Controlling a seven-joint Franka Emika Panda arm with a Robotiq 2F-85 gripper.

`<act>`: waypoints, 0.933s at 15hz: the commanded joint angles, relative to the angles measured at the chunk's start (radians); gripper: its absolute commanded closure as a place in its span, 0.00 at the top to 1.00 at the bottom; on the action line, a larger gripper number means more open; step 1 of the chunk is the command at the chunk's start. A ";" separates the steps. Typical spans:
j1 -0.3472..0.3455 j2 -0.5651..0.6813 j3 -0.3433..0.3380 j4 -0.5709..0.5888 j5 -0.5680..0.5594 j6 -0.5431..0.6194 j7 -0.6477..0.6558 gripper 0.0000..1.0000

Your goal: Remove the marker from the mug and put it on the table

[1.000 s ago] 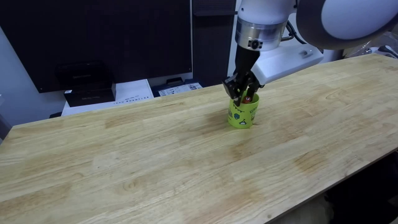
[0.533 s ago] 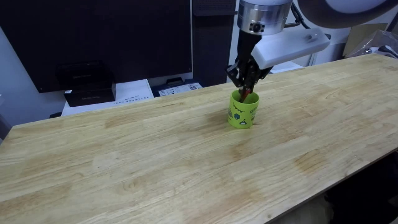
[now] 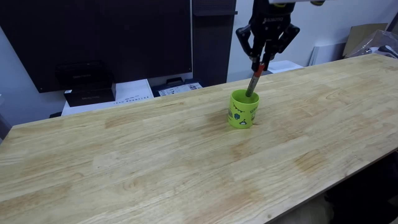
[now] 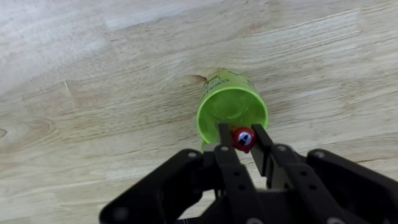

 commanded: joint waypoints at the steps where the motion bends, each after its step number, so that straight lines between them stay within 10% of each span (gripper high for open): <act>1: 0.013 -0.115 -0.054 0.031 0.231 -0.229 -0.078 0.05; 5: -0.014 -0.157 -0.138 0.062 0.301 -0.343 -0.067 0.05; 11: -0.053 -0.057 -0.236 0.043 0.234 -0.118 -0.097 0.05; 14: -0.027 0.041 -0.307 0.009 -0.012 0.119 -0.012 0.05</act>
